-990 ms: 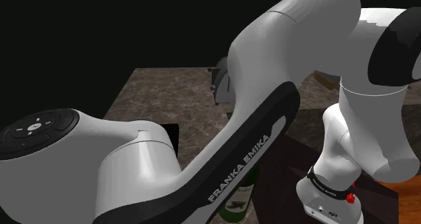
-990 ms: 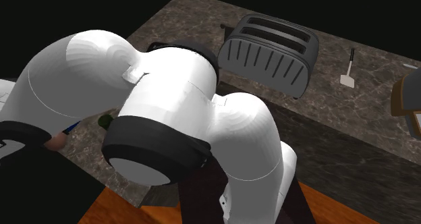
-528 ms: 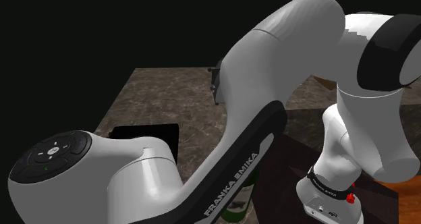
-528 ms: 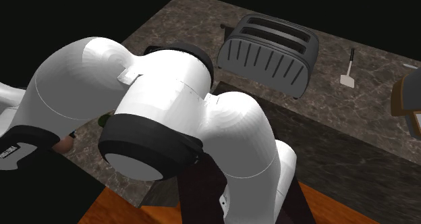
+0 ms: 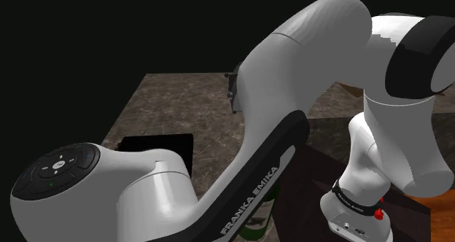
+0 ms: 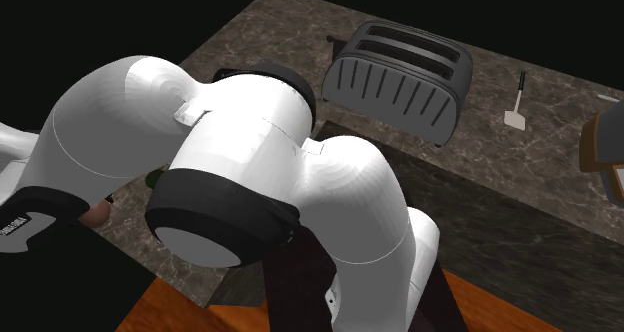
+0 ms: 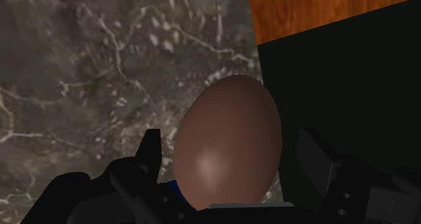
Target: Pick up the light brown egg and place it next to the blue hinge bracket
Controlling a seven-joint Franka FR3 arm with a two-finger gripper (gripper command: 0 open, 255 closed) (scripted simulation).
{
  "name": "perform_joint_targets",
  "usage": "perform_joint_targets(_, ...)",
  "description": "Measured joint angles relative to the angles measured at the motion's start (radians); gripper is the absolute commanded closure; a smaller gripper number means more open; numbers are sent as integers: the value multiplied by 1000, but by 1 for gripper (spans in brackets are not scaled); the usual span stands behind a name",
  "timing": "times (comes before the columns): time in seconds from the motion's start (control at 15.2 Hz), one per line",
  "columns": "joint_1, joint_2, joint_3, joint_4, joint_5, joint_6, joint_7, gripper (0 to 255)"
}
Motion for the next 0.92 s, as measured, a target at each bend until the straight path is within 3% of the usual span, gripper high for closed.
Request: perform_joint_targets(0.92, -20, -80, 19, 15, 37, -90, -23, 0)
